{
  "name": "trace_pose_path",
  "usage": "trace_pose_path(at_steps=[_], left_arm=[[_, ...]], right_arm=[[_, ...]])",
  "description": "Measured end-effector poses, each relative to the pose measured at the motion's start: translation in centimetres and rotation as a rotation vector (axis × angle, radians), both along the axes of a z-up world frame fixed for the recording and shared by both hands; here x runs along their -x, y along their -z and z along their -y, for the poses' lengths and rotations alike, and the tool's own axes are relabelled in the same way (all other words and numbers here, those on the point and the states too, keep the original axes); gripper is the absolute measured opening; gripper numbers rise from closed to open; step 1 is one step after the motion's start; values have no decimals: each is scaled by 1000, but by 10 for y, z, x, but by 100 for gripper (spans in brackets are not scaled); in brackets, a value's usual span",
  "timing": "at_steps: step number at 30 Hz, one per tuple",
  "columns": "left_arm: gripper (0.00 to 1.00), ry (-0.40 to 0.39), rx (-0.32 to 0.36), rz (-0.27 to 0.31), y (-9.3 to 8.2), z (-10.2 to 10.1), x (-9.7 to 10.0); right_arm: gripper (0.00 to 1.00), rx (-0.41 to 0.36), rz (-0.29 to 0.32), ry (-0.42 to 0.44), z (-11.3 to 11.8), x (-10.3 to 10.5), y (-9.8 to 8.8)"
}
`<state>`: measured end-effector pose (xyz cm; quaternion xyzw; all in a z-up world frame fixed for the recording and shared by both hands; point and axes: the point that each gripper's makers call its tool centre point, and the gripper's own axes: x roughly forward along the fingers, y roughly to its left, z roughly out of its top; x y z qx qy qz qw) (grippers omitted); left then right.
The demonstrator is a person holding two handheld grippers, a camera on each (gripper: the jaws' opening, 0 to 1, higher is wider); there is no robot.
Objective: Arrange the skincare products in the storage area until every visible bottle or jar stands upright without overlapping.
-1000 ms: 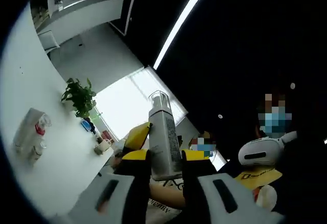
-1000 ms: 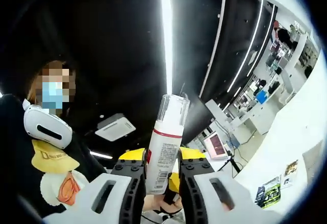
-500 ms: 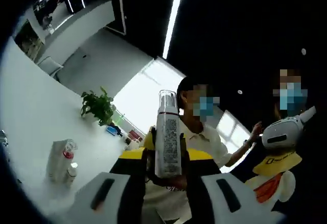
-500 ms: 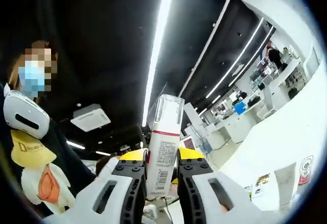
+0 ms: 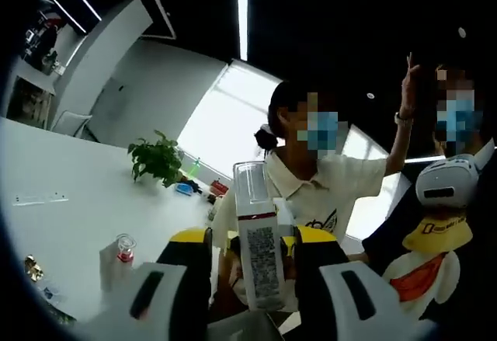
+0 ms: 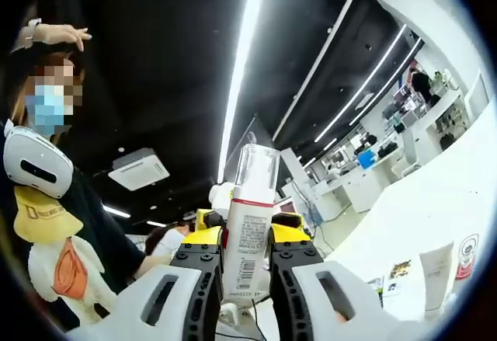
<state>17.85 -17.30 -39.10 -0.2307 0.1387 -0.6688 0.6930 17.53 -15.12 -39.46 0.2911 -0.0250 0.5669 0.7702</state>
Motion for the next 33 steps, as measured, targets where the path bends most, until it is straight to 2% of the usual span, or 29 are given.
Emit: trace_pose_path(at_steps=[3, 10, 15, 24, 33], left_arm=[[31, 11, 11, -3, -2, 2, 1], [30, 26, -6, -22, 2, 0, 1], [30, 30, -27, -13, 4, -3, 4], [29, 34, -17, -20, -1, 3, 16], [29, 43, -28, -28, 2, 2, 24]], right_arm=[[21, -9, -1, 11, 4, 1, -1], [21, -5, 1, 13, 7, 3, 2], [21, 22, 16, 7, 5, 7, 5], [21, 12, 27, 3, 3, 13, 1], [21, 16, 23, 0, -1, 17, 4]])
